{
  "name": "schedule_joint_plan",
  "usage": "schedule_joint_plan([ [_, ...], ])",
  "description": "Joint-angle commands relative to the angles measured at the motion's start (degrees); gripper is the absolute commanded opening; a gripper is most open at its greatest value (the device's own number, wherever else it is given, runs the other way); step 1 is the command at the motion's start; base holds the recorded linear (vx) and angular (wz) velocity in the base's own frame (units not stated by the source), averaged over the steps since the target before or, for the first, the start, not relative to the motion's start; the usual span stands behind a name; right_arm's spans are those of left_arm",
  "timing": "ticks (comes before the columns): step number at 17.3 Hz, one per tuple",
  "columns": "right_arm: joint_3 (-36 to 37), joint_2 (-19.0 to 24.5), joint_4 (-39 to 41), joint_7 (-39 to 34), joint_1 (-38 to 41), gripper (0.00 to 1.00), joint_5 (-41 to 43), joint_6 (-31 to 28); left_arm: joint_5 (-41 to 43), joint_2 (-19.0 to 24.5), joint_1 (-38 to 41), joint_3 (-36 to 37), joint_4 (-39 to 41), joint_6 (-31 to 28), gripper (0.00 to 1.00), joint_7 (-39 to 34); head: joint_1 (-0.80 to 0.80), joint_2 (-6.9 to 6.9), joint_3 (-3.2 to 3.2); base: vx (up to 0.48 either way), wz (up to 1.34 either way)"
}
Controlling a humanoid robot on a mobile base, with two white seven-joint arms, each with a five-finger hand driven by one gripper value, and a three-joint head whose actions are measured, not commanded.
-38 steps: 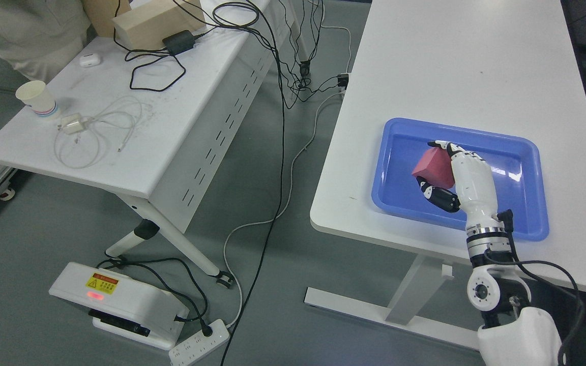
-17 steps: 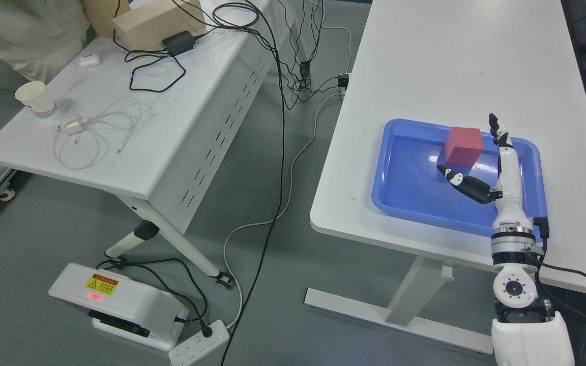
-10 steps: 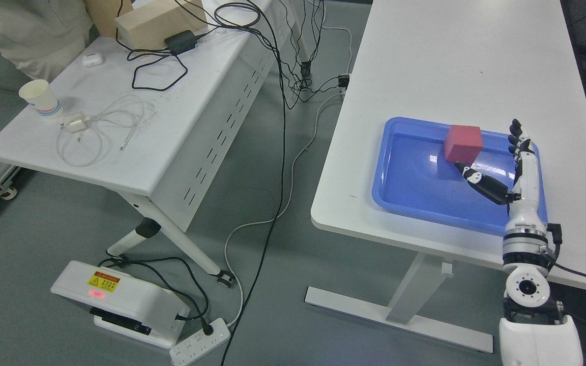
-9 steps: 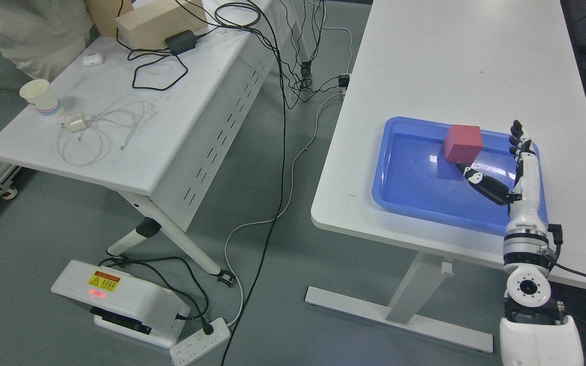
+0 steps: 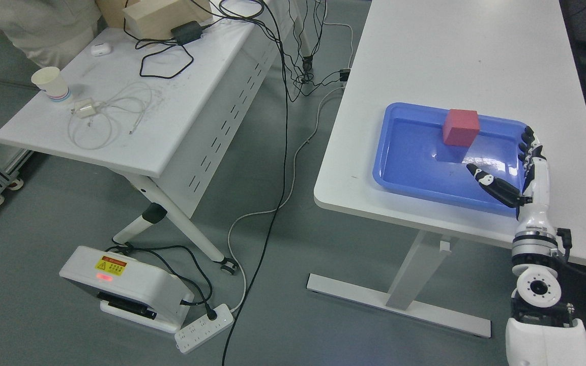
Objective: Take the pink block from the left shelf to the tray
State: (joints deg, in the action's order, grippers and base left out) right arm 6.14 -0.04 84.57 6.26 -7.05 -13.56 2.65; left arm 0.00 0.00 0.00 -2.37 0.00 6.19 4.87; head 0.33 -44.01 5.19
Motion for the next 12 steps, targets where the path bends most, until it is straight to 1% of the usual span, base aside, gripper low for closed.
schedule_joint_plan([
  [1,1.24,-0.96,-0.11,-0.11,-1.04,1.0,0.9,-0.27,0.09,1.0,-1.32,0.0,1.0,0.05,1.0,-0.03,0.0,0.0,0.0,-0.11,0.01],
  [9,1.42,-0.96,-0.2,-0.11,-1.04,1.0,0.9,-0.36,0.09,1.0,-1.32,0.0,1.0,0.05,1.0,-0.03,0.0,0.0,0.0,-0.132,0.03],
  [12,1.42,-0.96,-0.2,-0.11,-1.04,1.0,0.9,-0.36,0.09,1.0,-1.32,0.0,1.0,0.05,1.0,-0.03,0.0,0.0,0.0,-0.106,-0.15],
])
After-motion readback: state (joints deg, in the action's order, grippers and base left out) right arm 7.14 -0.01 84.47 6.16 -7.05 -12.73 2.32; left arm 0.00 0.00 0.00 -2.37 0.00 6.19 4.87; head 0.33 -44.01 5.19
